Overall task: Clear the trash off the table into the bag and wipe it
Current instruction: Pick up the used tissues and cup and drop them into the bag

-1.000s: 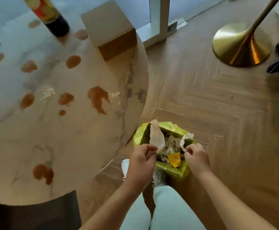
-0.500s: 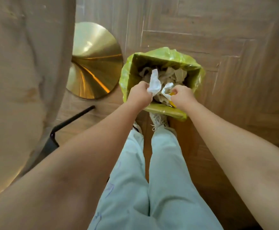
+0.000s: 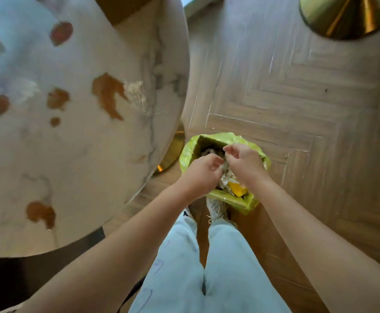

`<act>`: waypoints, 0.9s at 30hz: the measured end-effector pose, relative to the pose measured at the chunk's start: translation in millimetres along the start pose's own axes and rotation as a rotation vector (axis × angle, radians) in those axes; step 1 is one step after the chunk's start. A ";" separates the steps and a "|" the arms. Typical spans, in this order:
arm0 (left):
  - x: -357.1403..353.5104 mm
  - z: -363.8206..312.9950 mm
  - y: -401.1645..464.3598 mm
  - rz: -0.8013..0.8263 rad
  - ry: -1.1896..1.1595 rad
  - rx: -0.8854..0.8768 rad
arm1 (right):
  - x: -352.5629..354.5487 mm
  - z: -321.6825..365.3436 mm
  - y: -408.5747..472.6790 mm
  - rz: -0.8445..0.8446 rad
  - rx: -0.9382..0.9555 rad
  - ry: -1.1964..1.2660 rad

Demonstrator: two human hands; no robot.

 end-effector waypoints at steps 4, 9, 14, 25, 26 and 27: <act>56.4 -36.2 -44.6 -0.088 0.002 -0.113 | 26.4 94.7 -14.4 -0.080 0.288 -0.041; 141.6 -16.1 -82.7 -0.341 -0.094 -0.090 | 28.0 207.5 -28.0 -0.105 0.571 -0.115; 235.1 41.2 -123.1 -0.626 -0.181 -0.018 | -7.8 309.1 -28.6 -0.025 0.791 -0.206; 448.3 223.4 -136.3 -1.055 -0.212 0.230 | -160.9 461.0 21.1 0.145 0.886 -0.244; 469.9 237.9 -128.7 -1.077 -0.180 0.244 | -175.4 471.8 25.7 0.155 0.895 -0.258; 491.0 251.8 -119.6 -1.090 -0.146 0.259 | -189.1 482.2 31.1 0.166 0.907 -0.270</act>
Point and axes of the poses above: each hand's wrist, its own y-axis towards the middle knuckle, its own x-axis out of the back of the hand, z = x × y, the point moved 7 cm from there along y, towards the middle knuckle, and after that the axes turned 1 degree about -z, right-handed, at the moved point
